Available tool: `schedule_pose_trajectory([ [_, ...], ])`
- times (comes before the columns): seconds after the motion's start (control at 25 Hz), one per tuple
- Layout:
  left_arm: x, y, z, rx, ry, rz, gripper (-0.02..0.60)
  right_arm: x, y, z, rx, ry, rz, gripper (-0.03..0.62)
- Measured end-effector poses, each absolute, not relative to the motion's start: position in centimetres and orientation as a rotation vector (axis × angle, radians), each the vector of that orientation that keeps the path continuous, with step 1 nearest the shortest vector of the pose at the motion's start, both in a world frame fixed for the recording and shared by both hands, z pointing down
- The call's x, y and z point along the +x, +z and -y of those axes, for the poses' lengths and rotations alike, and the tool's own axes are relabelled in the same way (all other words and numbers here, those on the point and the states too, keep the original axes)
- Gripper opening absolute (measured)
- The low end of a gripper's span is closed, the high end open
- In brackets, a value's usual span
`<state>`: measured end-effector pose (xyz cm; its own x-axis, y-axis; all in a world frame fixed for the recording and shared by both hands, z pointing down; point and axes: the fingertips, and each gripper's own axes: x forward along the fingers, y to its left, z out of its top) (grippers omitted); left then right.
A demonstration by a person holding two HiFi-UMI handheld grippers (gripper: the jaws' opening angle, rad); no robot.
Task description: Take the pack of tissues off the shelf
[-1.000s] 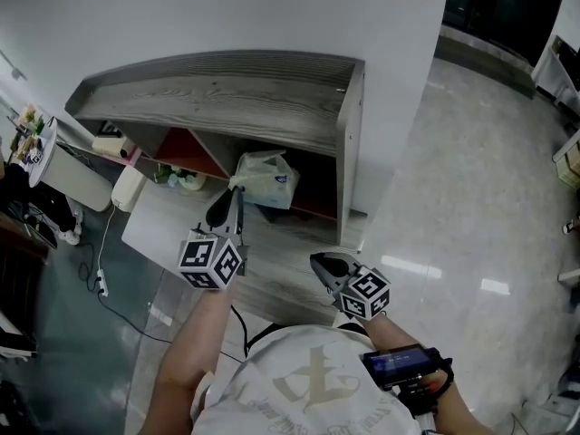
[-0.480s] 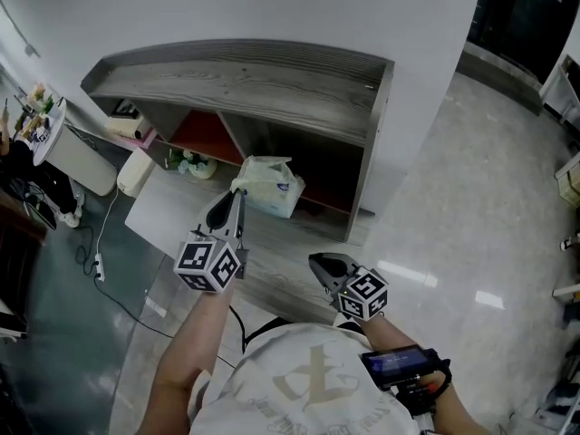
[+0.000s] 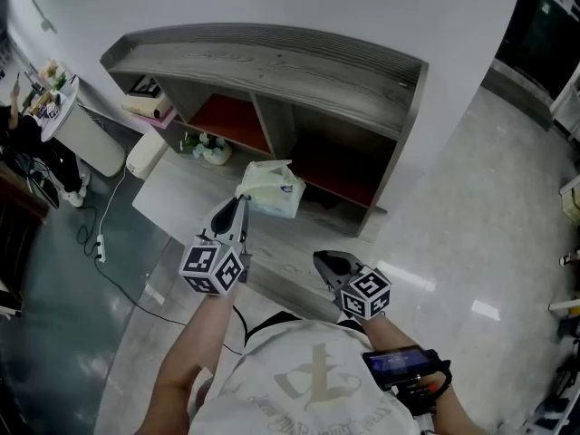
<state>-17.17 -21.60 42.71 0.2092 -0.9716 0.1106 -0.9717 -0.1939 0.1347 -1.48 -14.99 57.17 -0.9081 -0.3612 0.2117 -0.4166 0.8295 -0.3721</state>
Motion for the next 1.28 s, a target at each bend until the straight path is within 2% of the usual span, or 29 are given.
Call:
schedule_pose_trajectory([
  [0.6, -22.1, 46.9, 16.9, 2.173, 0.01, 1.937, 0.025, -4.2, 57.0, 13.9, 0.541, 0.581, 2.88, 0.005],
  [1.28, -22.1, 54.5, 11.0, 2.051, -0.006, 1.867, 0.025, -4.6, 57.6, 12.9, 0.485, 0.562, 2.885, 0.005],
])
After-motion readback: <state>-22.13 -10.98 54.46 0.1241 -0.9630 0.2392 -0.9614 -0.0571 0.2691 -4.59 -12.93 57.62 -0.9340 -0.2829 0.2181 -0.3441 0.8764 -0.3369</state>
